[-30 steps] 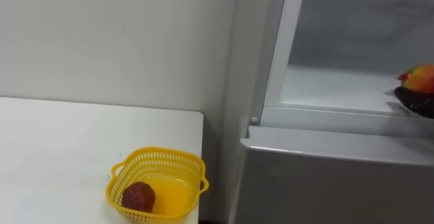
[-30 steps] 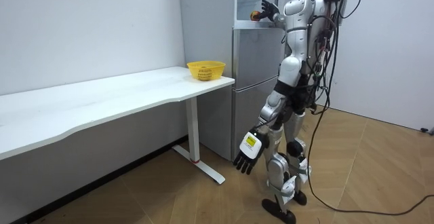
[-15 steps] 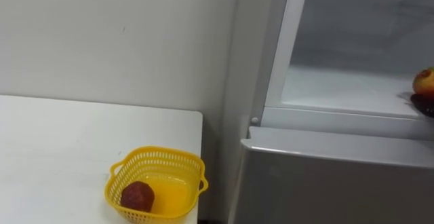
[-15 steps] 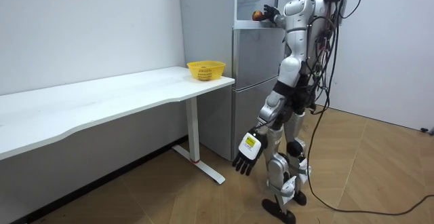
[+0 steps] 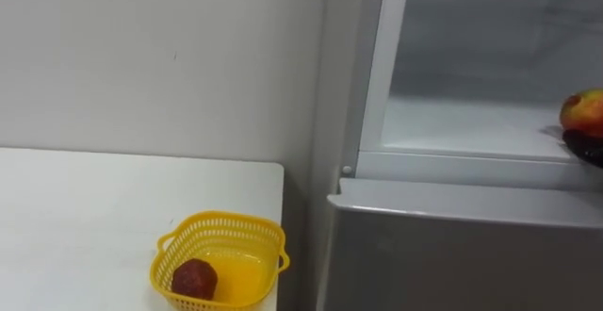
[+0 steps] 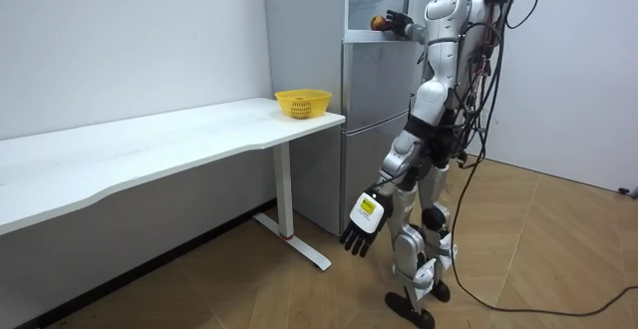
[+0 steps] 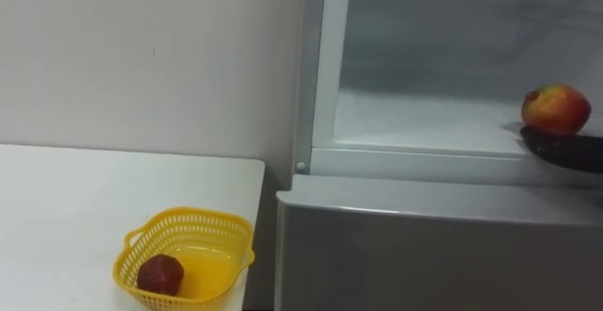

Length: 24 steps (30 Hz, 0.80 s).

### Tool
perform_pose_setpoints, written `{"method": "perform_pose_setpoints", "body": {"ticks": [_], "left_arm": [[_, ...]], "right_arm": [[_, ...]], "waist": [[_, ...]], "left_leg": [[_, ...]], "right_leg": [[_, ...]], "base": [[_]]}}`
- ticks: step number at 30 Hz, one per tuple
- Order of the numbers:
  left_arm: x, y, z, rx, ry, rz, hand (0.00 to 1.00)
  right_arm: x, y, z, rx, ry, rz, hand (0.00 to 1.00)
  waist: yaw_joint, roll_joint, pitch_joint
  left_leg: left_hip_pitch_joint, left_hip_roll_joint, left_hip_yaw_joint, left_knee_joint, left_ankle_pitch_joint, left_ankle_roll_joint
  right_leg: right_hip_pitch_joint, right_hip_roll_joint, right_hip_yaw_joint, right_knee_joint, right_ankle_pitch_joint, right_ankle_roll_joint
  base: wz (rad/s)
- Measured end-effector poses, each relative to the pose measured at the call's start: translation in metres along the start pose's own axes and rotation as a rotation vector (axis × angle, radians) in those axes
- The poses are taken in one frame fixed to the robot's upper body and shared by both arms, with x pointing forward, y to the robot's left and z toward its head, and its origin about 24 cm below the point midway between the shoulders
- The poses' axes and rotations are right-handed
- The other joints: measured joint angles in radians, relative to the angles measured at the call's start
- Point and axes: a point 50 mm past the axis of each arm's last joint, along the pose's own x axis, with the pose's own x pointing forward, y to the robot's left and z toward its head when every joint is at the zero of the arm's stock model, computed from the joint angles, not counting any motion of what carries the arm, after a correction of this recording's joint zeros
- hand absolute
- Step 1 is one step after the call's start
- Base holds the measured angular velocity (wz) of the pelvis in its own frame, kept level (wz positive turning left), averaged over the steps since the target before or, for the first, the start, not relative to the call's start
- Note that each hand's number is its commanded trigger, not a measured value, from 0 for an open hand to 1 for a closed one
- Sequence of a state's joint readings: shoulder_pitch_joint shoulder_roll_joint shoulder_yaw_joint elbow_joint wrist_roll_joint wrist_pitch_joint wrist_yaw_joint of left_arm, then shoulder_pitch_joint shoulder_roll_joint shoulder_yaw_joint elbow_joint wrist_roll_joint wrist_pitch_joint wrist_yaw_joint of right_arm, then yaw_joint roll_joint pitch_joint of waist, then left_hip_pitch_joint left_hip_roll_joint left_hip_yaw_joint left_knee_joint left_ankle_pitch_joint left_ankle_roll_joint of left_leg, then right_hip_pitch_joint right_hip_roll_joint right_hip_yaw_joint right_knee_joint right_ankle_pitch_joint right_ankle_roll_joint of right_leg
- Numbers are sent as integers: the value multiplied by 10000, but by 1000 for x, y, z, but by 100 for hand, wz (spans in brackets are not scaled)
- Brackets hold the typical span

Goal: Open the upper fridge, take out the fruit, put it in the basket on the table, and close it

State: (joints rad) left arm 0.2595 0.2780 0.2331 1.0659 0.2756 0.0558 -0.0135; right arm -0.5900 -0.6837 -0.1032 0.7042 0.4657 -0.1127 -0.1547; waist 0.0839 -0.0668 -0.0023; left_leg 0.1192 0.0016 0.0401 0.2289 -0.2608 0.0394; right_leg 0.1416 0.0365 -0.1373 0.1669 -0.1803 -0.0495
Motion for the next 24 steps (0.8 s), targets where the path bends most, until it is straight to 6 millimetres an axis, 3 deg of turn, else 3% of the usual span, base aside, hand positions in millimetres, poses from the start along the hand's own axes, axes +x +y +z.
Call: {"method": "perform_pose_setpoints", "body": {"ticks": [9,24], "left_arm": [[0,2,2,16,-87,76,0],[-1,1,-4,56,211,20,0]], "right_arm": [[-1,-9,-14,-80,677,527,0],[3,-8,-13,-131,857,1581,0]], "waist": [[115,-110,-7],[82,-127,23]], "left_leg": [[313,12,0,-73,9,-12],[311,17,-16,-162,8,-13]], "right_leg": [[171,7,-2,12,0,0],[205,32,-12,16,2,-3]], "base": [[-1],[-1]]}}
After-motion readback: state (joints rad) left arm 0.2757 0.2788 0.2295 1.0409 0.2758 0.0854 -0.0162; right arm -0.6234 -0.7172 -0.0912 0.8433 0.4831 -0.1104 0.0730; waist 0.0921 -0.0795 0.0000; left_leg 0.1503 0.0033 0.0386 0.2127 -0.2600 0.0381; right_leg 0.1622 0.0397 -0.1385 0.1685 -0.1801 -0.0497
